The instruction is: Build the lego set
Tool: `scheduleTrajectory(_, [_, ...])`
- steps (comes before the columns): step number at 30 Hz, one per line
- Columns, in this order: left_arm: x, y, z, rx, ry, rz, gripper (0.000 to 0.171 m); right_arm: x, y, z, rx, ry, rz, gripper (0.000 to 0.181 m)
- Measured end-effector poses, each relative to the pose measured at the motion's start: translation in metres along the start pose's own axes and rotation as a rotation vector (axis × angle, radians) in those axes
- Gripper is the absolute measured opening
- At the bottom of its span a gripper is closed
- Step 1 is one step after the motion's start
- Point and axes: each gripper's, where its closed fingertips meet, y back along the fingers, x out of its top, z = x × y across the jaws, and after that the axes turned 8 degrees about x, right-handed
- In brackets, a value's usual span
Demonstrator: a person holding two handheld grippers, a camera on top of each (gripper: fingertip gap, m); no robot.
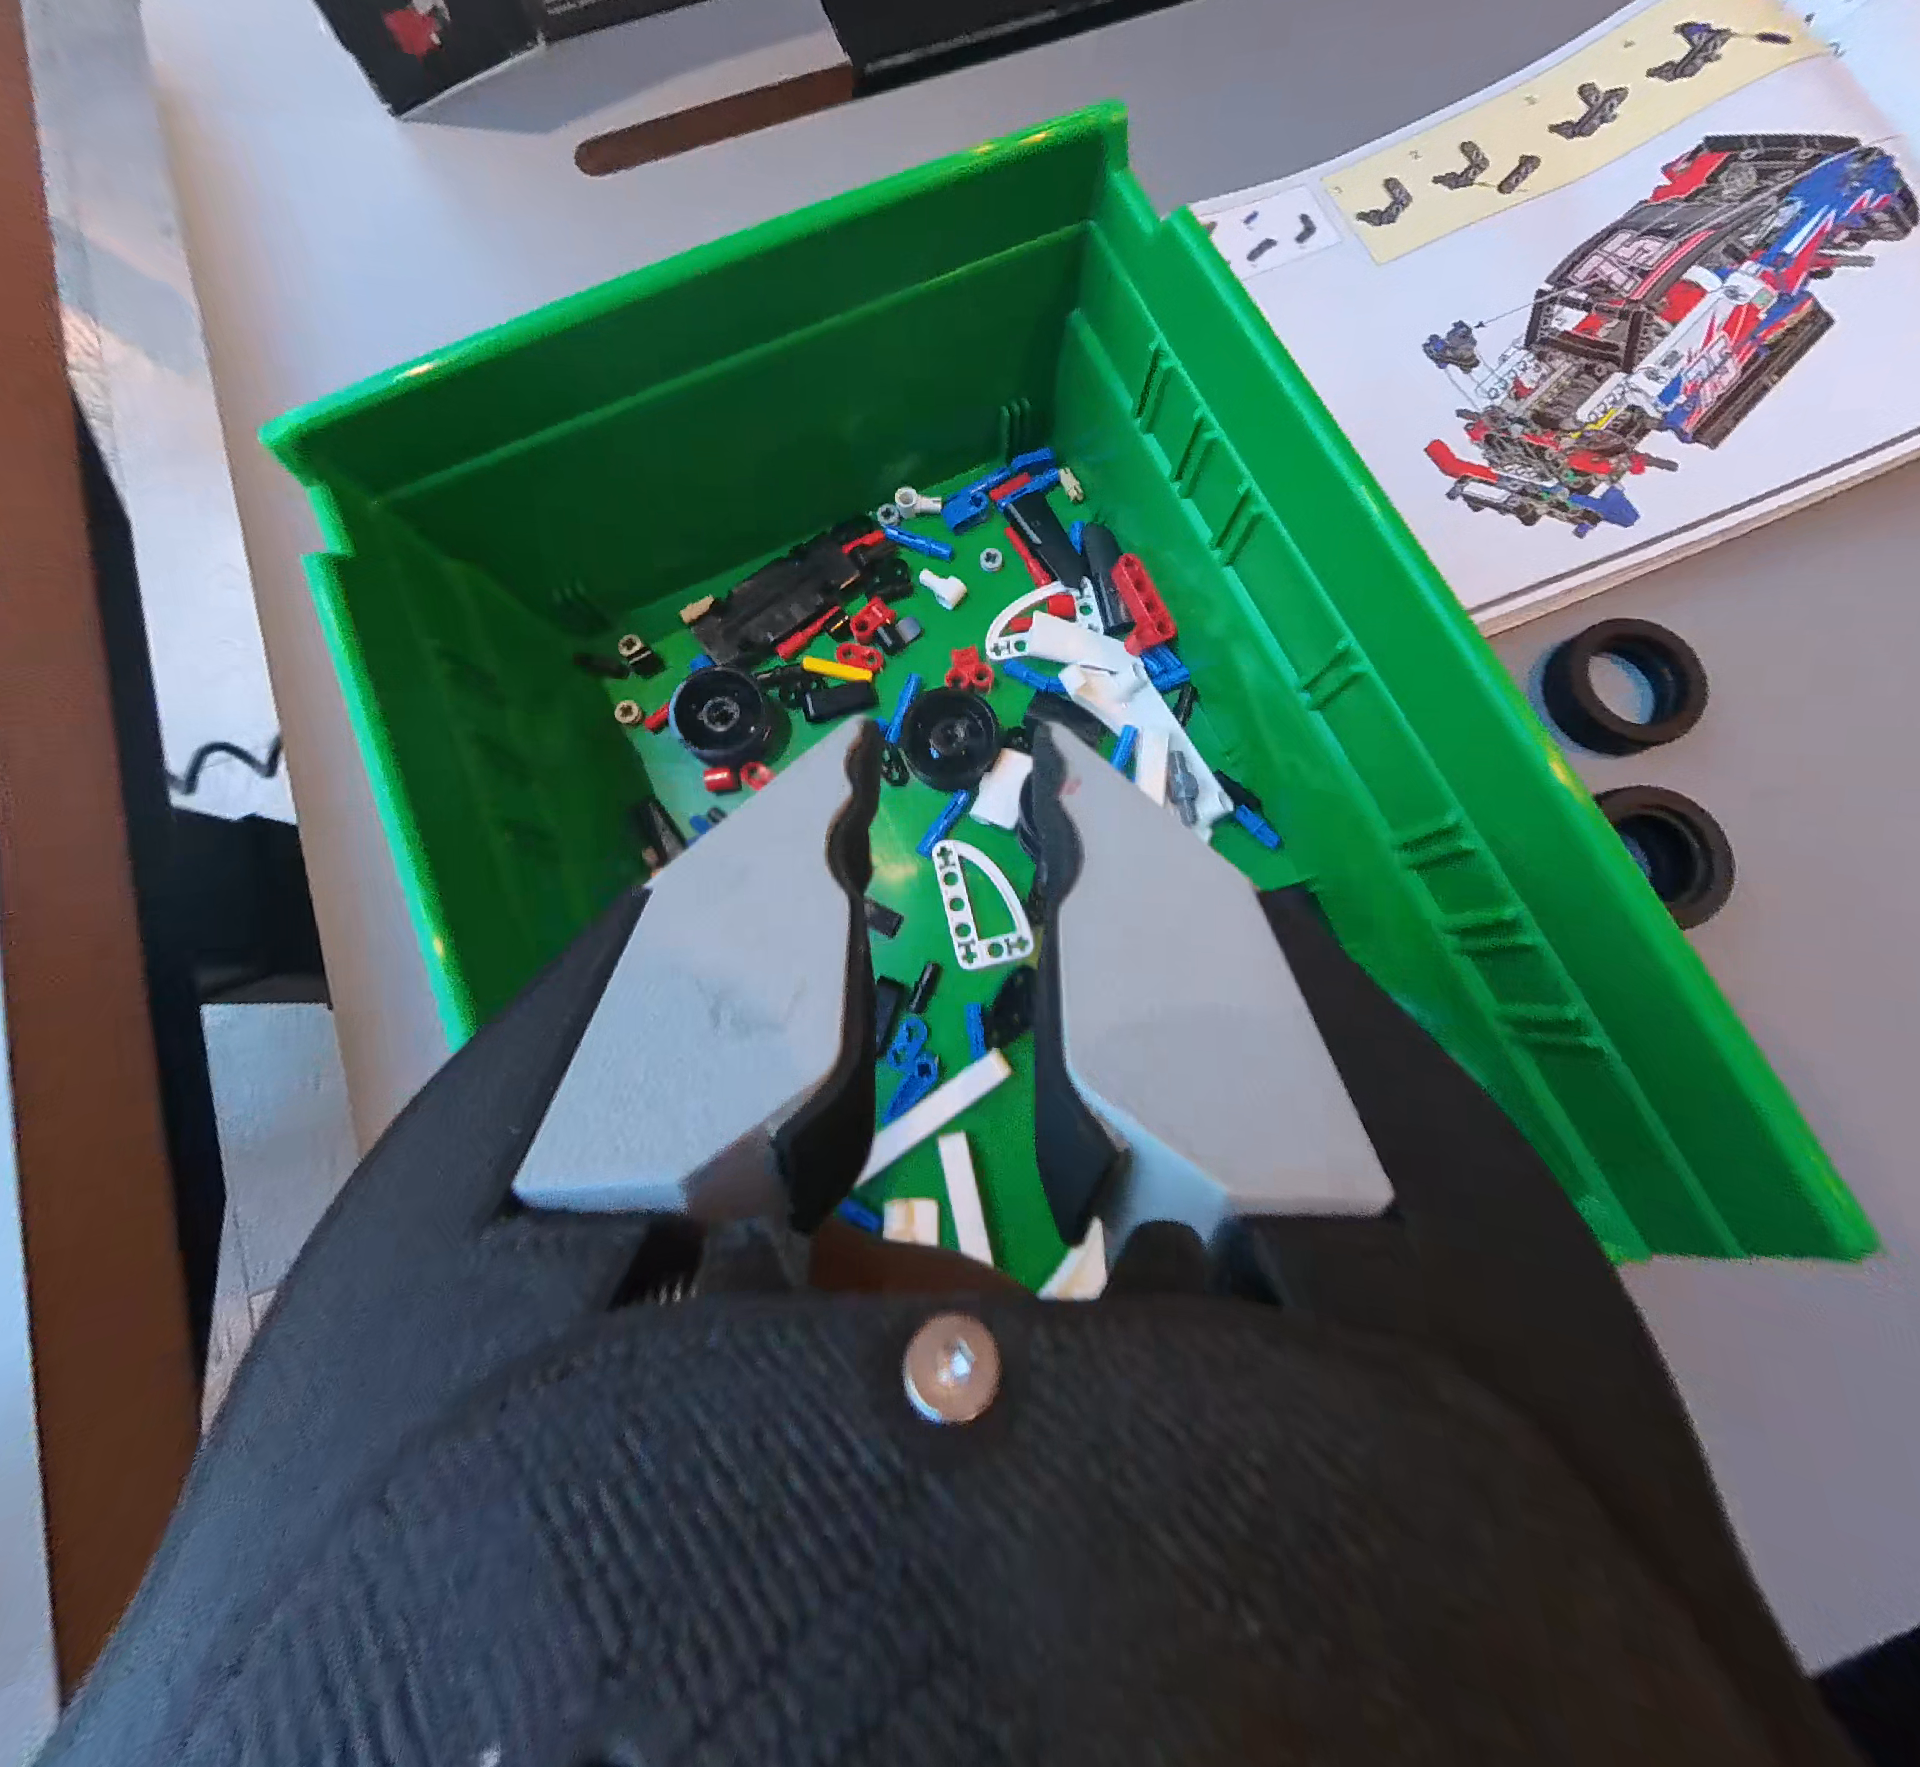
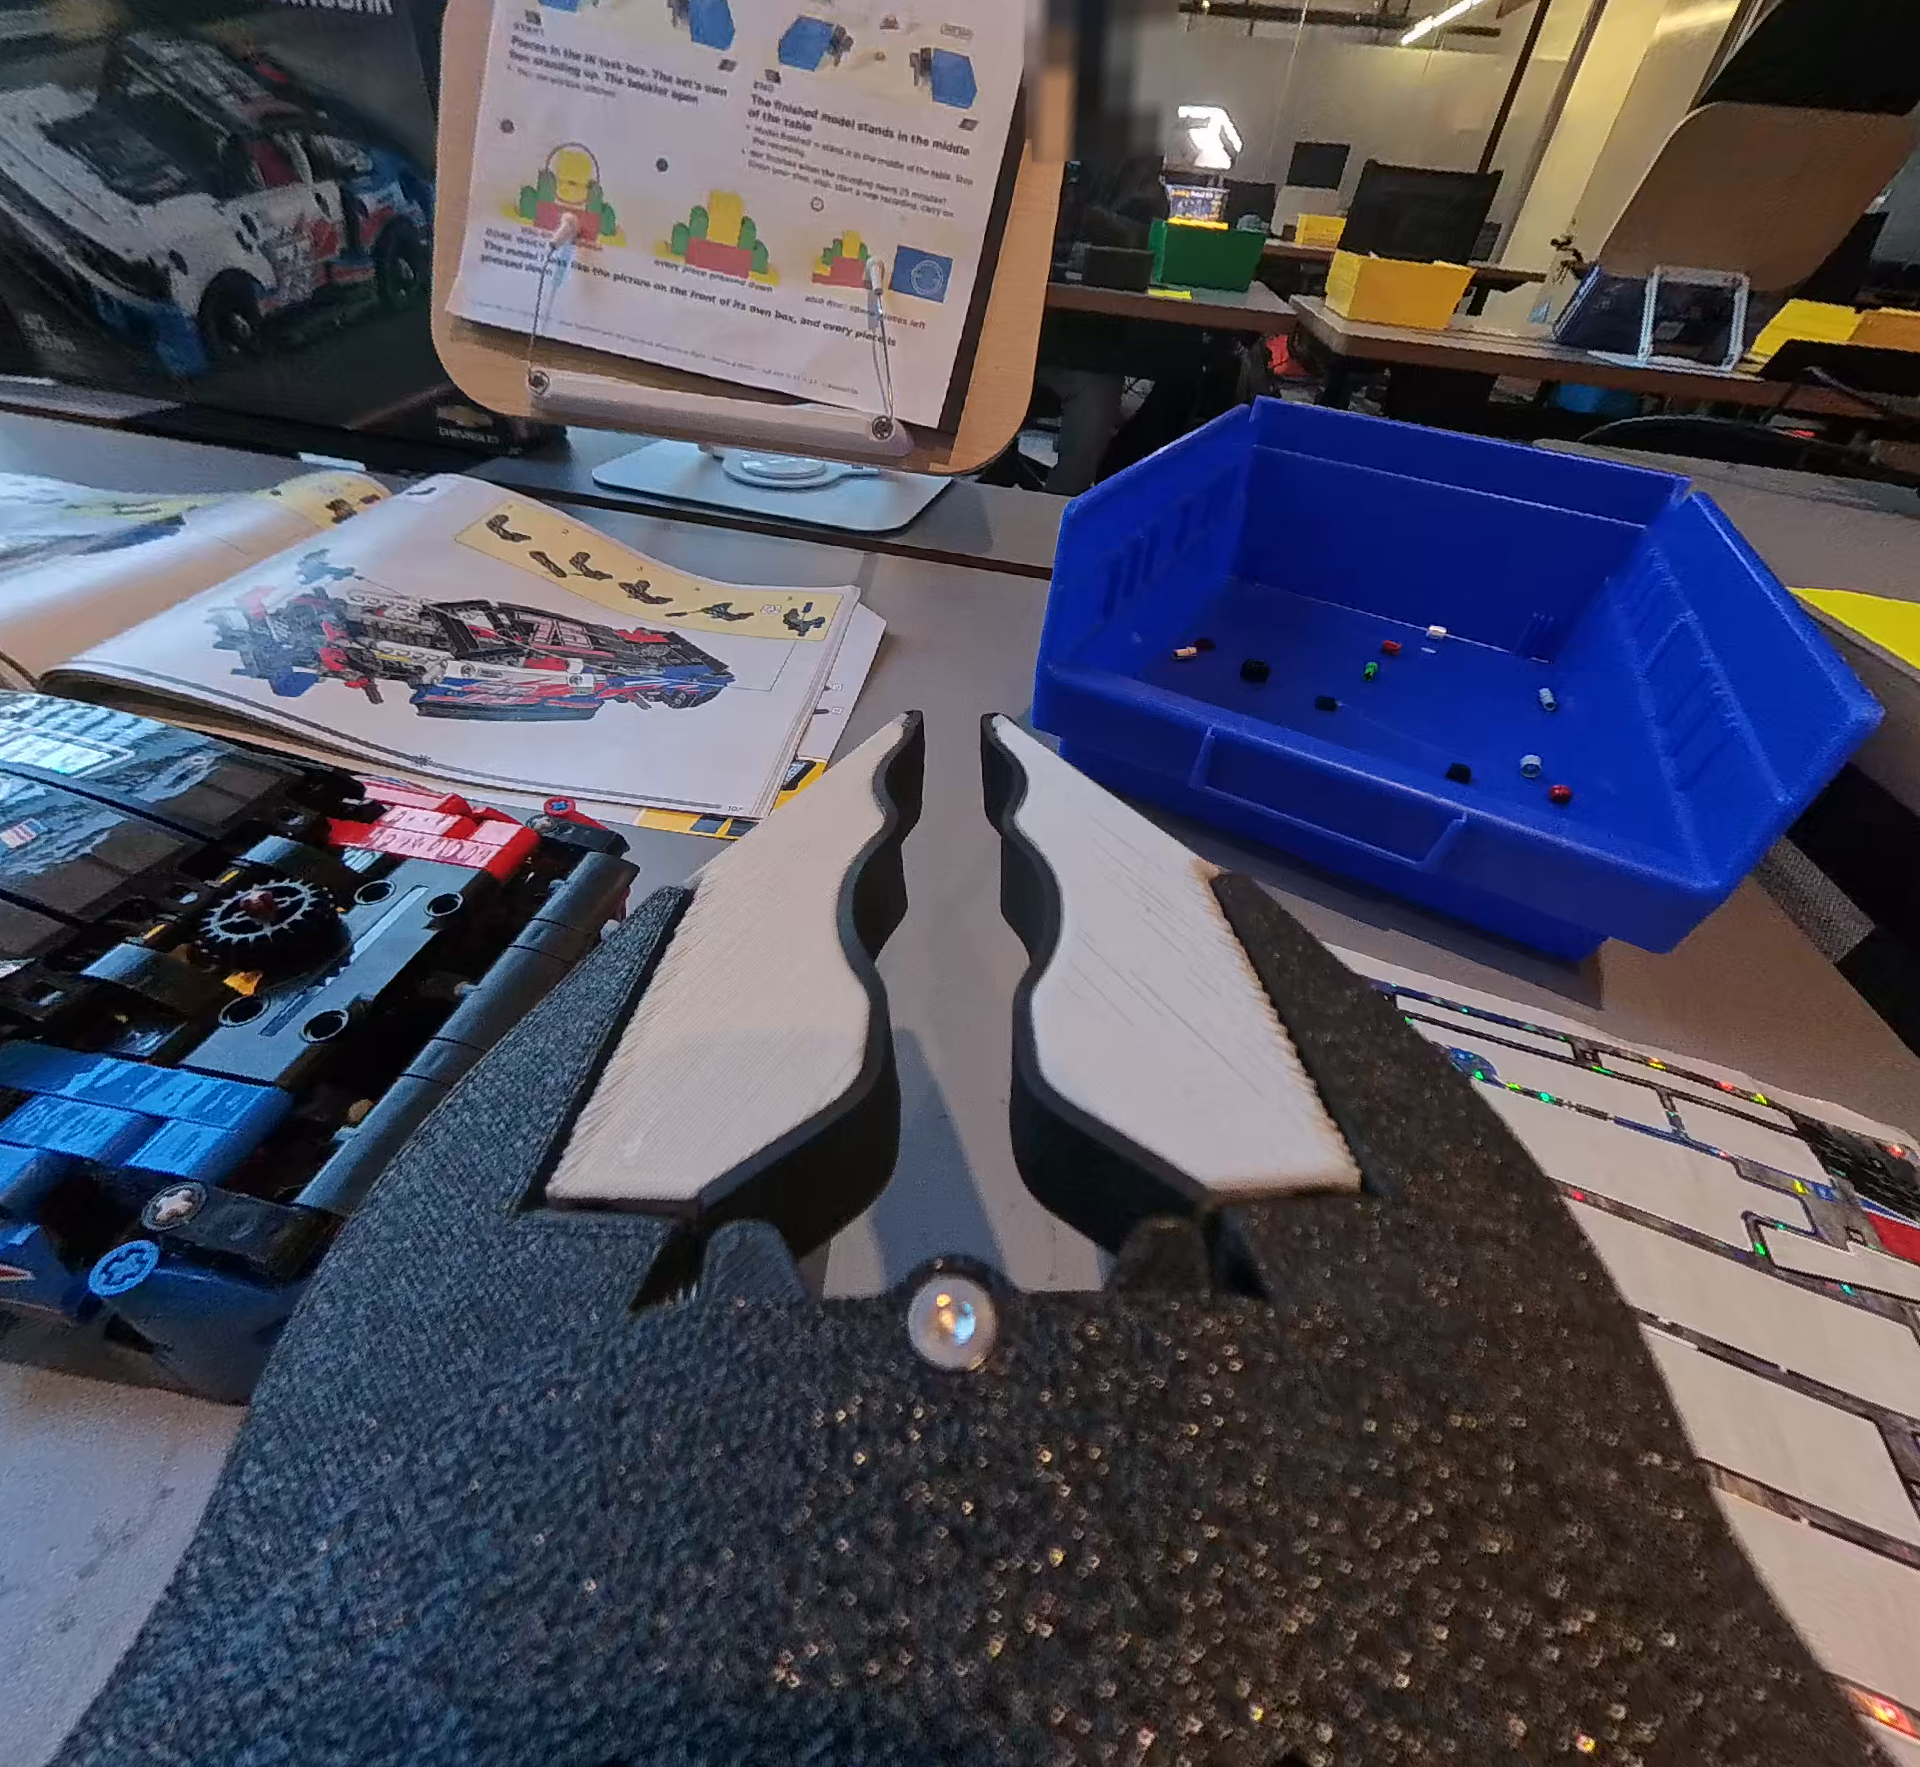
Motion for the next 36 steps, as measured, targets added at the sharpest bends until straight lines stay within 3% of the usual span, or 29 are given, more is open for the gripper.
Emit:
scheduleTrajectory(3, [-0.006, 0.010, 0.004, 0.016, 0.012, 0.010, 0.009, 0.000, 0.000, 0.001, -0.001, -0.013, 0.002, 0.010])
scheduleTrajectory(5, [-0.011, 0.009, 0.011, 0.008, -0.010, 0.000, 0.008, 0.000, 0.001, 0.002, 0.002, -0.017, 0.005, 0.010])
scheduleTrajectory(10, [-0.015, -0.021, 0.026, -0.003, -0.159, -0.059, 0.003, 0.000, 0.000, 0.000, 0.012, -0.015, 0.000, 0.010])
scheduleTrajectory(17, [-0.017, -0.081, 0.031, -0.132, -0.553, -0.179, 0.005, -0.002, -0.001, 0.001, -0.002, -0.012, -0.013, 0.009])
scheduleTrajectory(20, [-0.031, -0.088, 0.036, -0.257, -0.810, -0.231, 0.010, -0.003, -0.002, 0.004, -0.027, -0.009, -0.028, 0.009])
scheduleTrajectory(24, [-0.037, -0.096, 0.023, -0.241, -1.118, -0.273, 0.004, -0.004, -0.002, 0.007, -0.069, 0.009, -0.034, 0.009])
scheduleTrajectory(36, [-0.039, -0.106, 0.030, -0.315, -1.271, -0.241, 0.005, 0.001, 0.003, 0.009, -0.093, 0.015, 0.001, 0.008])
